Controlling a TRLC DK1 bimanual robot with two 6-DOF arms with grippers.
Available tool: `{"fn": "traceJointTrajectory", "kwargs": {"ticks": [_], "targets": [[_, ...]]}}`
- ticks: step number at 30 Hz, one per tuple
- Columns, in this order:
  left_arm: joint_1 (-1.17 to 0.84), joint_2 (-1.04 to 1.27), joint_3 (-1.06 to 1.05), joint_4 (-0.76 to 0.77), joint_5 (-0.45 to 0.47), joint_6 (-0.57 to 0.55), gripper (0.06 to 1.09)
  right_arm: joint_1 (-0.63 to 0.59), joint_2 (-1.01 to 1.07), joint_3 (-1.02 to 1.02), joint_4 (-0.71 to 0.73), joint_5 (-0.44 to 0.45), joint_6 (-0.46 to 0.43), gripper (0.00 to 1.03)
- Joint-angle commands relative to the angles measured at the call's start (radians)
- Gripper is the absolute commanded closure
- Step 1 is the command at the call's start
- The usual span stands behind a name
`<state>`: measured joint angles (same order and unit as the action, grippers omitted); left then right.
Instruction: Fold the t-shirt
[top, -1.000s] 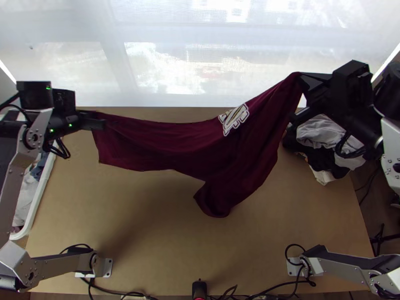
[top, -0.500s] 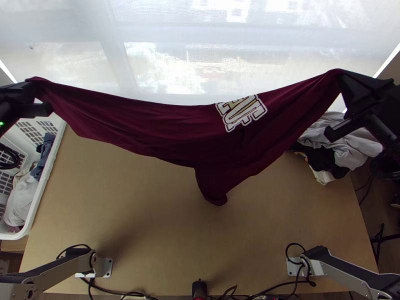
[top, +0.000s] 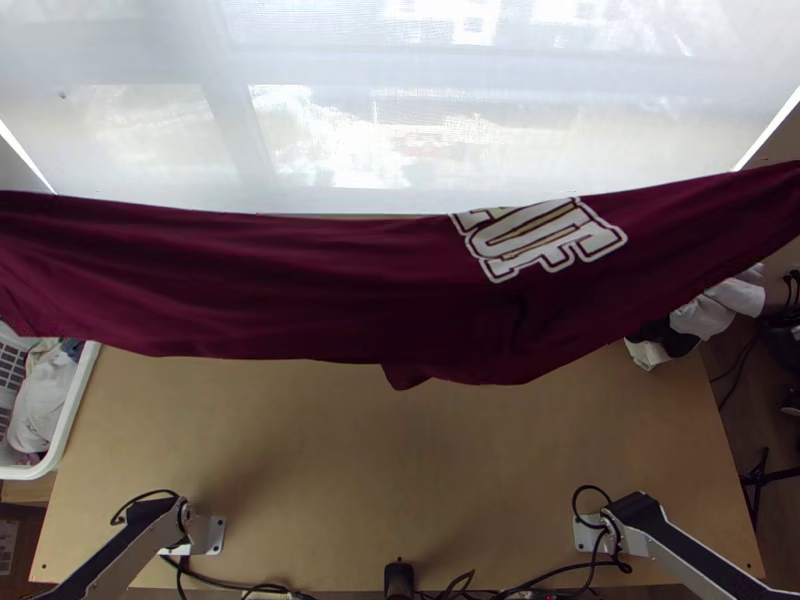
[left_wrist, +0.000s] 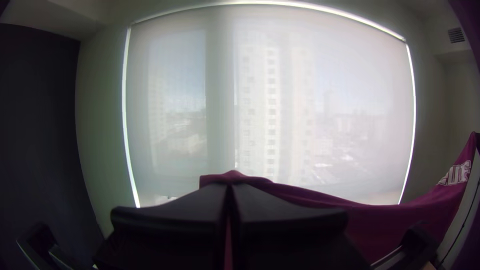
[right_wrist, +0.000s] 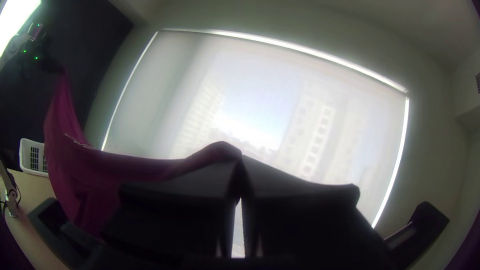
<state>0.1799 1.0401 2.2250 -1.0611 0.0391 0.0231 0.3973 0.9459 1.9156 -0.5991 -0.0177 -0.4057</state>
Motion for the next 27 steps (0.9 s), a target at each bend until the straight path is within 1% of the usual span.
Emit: {"fn": "traceJointTrajectory", "kwargs": {"ticks": [1, 6, 9, 12, 16, 20, 27], "targets": [[0.026, -0.089, -0.022, -0.102, 0.018, 0.040, 1.05, 0.037, -0.084, -0.030, -0.064, -0.039, 0.025, 1.00], [0.024, -0.130, -0.082, -0.215, 0.110, 0.074, 1.05, 0.037, -0.110, -0.047, -0.140, -0.062, 0.091, 1.00], [0.024, -0.160, -0.156, -0.270, 0.180, 0.094, 1.05, 0.037, -0.118, -0.095, -0.177, -0.091, 0.125, 1.00], [0.023, -0.196, -0.280, -0.293, 0.228, 0.104, 1.05, 0.038, -0.121, -0.171, -0.199, -0.120, 0.160, 1.00], [0.021, -0.235, -0.485, -0.303, 0.258, 0.115, 1.05, 0.106, -0.128, -0.334, -0.192, -0.123, 0.177, 1.00], [0.021, -0.278, -0.722, -0.200, 0.258, 0.120, 1.05, 0.120, -0.124, -0.506, -0.117, -0.125, 0.182, 1.00], [0.021, -0.282, -1.050, 0.047, 0.255, 0.120, 1.05, 0.101, -0.062, -0.760, 0.104, -0.125, 0.168, 1.00]]}}
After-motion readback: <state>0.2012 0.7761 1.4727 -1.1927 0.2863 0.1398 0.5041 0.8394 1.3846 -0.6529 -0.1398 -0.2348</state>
